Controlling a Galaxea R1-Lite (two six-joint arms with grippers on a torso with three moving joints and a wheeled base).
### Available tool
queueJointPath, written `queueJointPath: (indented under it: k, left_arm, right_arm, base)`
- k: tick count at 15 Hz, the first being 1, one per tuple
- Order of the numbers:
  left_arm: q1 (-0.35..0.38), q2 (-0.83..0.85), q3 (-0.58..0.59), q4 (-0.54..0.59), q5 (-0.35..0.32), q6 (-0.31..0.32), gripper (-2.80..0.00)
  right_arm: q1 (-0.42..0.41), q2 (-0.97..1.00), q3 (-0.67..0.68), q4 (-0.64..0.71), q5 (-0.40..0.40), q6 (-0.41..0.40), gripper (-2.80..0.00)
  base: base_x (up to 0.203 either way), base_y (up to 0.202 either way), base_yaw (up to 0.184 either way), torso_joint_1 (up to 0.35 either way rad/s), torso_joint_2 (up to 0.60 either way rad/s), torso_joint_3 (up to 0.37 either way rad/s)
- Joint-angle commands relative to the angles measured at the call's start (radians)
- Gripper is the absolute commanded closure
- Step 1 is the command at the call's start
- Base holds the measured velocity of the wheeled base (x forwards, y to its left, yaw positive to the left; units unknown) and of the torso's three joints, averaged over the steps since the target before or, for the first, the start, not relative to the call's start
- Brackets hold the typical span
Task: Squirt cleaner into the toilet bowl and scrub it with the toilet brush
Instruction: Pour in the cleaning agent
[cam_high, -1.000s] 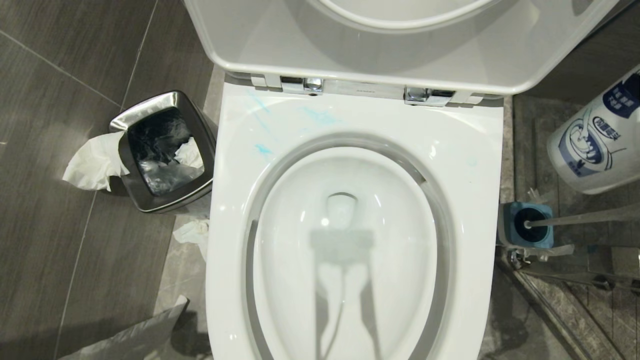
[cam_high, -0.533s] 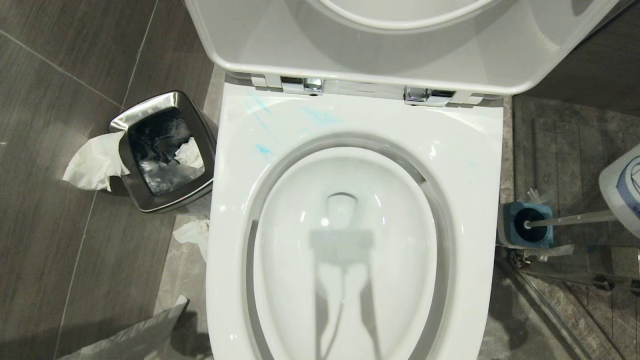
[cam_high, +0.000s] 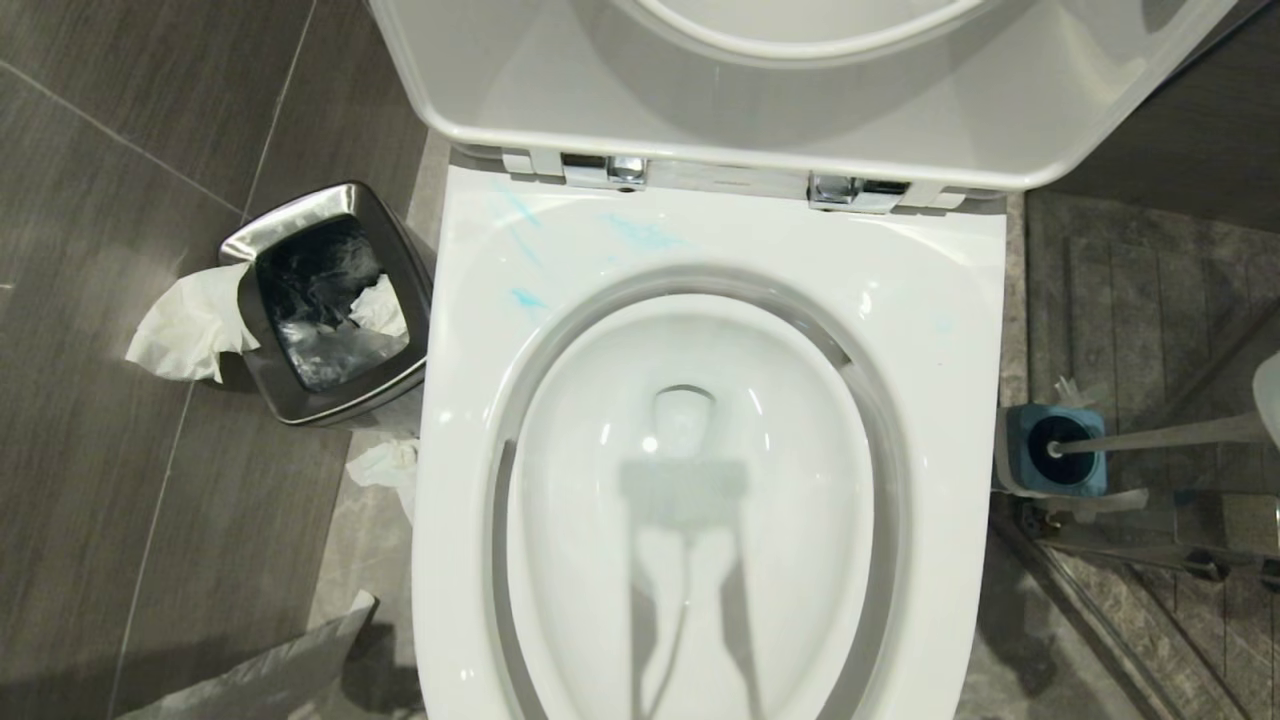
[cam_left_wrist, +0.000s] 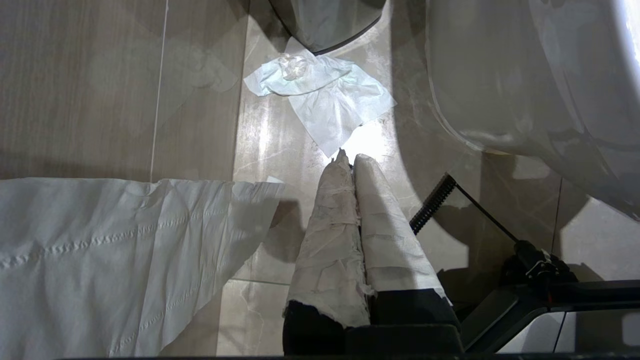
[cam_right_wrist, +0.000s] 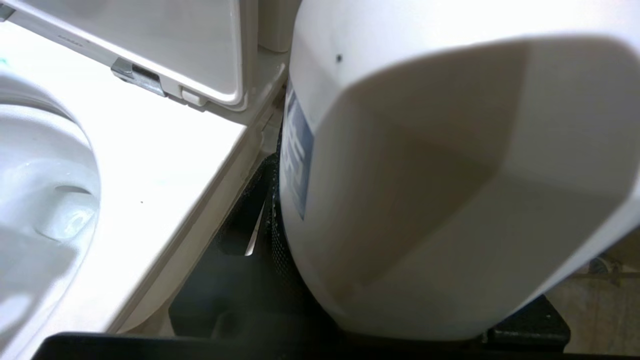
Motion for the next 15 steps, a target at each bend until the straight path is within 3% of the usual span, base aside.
queueJointPath:
  k: [1,7,15]
  left_arm:
    - [0.000,0.001,-0.001,0.000,0.000,0.004,0.00]
    - [0.001,0.001,-0.001,0.000,0.000,0.002,0.00]
    - [0.001,0.001,-0.001,0.000,0.000,0.002,0.00]
  right_arm:
    - [0.001,-0.002,0.003,-0.002,-0.001,-0.002,0.00]
    - [0.001,-0.014,0.049,-0.002,0.007,-0.020,0.00]
    - [0.001,-0.005,0.113,-0.002,0.005,-0.022,0.00]
  base:
    - [0.000,0.000,0.000,0.000,0.00,0.000]
    - [0.000,0.000,0.000,0.000,0.00,0.012]
    - [0.000,0.000,0.000,0.002,0.00,0.180]
